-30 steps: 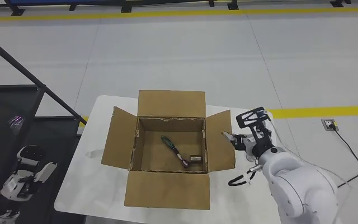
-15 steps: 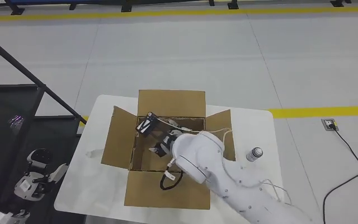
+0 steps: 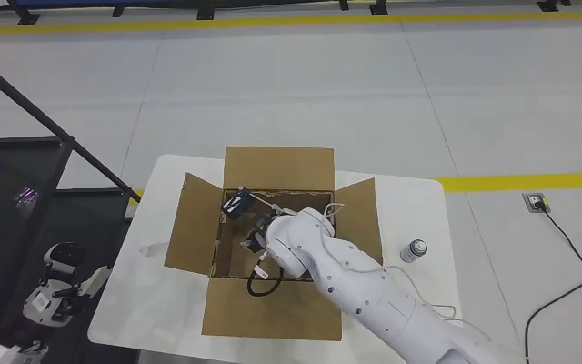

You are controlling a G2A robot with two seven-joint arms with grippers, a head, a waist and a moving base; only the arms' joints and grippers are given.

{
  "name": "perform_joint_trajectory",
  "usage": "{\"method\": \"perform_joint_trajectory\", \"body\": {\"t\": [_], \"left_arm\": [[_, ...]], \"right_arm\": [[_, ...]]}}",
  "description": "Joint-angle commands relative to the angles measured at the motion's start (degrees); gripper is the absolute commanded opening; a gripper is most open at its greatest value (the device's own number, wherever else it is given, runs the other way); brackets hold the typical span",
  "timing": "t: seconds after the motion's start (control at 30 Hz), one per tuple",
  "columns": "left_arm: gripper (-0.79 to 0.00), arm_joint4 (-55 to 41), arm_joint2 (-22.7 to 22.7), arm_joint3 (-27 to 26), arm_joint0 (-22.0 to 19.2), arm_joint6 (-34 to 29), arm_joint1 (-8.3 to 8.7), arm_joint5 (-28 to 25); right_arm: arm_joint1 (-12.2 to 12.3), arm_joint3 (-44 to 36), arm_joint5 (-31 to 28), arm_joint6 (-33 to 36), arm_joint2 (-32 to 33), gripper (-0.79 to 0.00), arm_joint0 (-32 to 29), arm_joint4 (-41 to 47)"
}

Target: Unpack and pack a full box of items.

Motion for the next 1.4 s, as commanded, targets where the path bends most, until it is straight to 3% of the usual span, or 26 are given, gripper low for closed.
{"method": "perform_joint_trajectory", "body": {"t": [0.0,0.2,0.43,0.5,0.57,0.63,0.67,0.87,1.37], "left_arm": [[0.0,0.0,0.0,0.0,0.0,0.0,0.0,0.0],[0.0,0.0,0.0,0.0,0.0,0.0,0.0,0.0],[0.0,0.0,0.0,0.0,0.0,0.0,0.0,0.0],[0.0,0.0,0.0,0.0,0.0,0.0,0.0,0.0],[0.0,0.0,0.0,0.0,0.0,0.0,0.0,0.0],[0.0,0.0,0.0,0.0,0.0,0.0,0.0,0.0],[0.0,0.0,0.0,0.0,0.0,0.0,0.0,0.0],[0.0,0.0,0.0,0.0,0.0,0.0,0.0,0.0],[0.0,0.0,0.0,0.0,0.0,0.0,0.0,0.0]], "right_arm": [[0.0,0.0,0.0,0.0,0.0,0.0,0.0,0.0],[-0.24,2.75,0.57,-1.02,-0.28,0.0,-0.87,-0.65],[-3.96,15.9,4.39,-1.2,-3.59,0.0,1.69,-0.44],[-4.79,19.01,4.18,-2.05,-4.01,-0.099,2.24,0.03],[-5.91,21.49,3.95,-2.82,-4.76,-0.132,2.62,0.6],[-7.08,24.88,4.15,-3.48,-5.48,-0.286,3.17,0.66],[-7.44,25.63,4.39,-3.57,-5.76,-0.311,3.28,0.56],[-10.44,31.98,6.65,-4.01,-7.31,-0.394,4.35,0.0],[-16.11,45.96,4.64,-8.38,-6.98,-0.477,7.01,2.6]]}}
